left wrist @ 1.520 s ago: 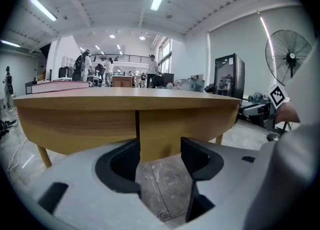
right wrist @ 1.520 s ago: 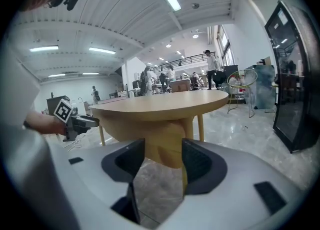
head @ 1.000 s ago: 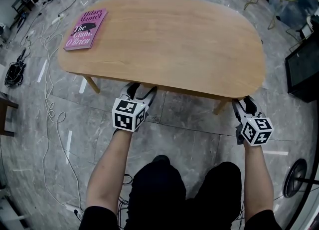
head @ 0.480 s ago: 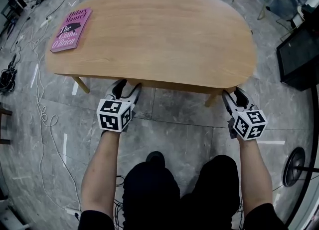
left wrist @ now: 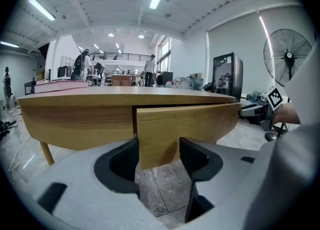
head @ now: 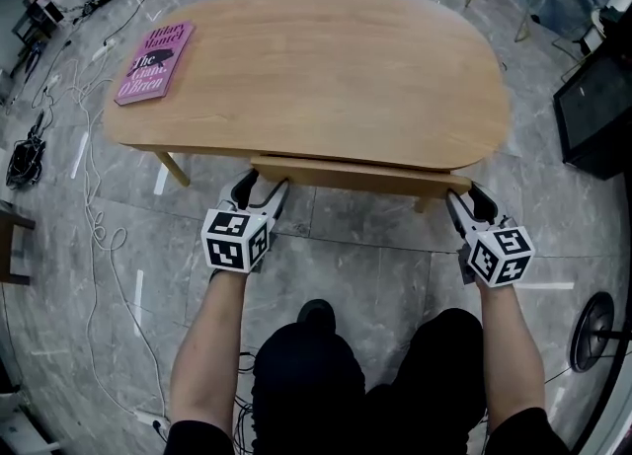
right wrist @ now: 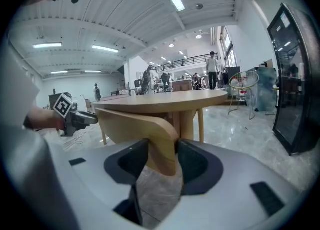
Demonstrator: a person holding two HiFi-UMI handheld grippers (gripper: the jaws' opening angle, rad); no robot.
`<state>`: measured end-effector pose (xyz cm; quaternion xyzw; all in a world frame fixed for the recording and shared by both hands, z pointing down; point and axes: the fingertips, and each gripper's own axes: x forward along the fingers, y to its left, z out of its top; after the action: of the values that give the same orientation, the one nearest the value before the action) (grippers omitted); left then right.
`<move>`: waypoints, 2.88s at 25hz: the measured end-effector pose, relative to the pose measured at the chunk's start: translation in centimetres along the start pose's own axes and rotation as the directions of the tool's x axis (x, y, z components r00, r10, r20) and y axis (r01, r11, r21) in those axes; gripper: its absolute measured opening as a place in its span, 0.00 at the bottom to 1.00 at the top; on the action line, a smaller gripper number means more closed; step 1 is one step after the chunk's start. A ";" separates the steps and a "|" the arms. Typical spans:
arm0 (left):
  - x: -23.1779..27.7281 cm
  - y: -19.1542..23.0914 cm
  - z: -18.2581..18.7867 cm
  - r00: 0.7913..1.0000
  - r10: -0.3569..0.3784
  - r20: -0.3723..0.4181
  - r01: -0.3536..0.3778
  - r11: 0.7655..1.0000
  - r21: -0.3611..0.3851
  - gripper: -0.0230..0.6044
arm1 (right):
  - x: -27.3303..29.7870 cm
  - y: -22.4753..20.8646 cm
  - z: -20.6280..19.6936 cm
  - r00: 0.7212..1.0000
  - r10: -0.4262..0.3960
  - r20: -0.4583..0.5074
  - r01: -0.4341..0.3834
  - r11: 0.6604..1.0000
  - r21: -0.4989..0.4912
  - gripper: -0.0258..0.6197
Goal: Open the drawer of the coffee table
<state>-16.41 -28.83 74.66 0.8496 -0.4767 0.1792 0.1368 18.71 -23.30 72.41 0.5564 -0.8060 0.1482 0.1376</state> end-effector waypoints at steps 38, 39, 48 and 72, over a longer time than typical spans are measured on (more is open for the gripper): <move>-3.7 -1.6 1.4 0.995 -0.096 -0.015 0.098 0.985 0.140 0.46 | -3.2 2.7 0.1 0.978 0.198 -0.069 -0.209 0.949 -0.238 0.32; -3.9 -1.7 1.2 0.995 -0.100 -0.017 0.102 0.985 0.138 0.46 | -3.5 2.8 0.0 0.978 0.198 -0.070 -0.209 0.948 -0.241 0.32; -6.2 -2.5 0.3 0.996 -0.085 -0.028 0.088 0.986 0.142 0.44 | -5.6 3.9 -0.8 0.971 0.224 -0.081 -0.236 0.944 -0.228 0.31; -4.6 -7.5 0.1 0.913 -0.138 -0.385 0.353 0.739 0.573 0.37 | -2.1 11.9 -0.2 0.861 0.204 -0.467 -0.499 0.521 -0.693 0.22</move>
<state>-12.17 -21.59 72.08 0.8614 -0.2423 0.4427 -0.0586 8.23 -17.45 70.73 0.2253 -0.8471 -0.1105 0.4685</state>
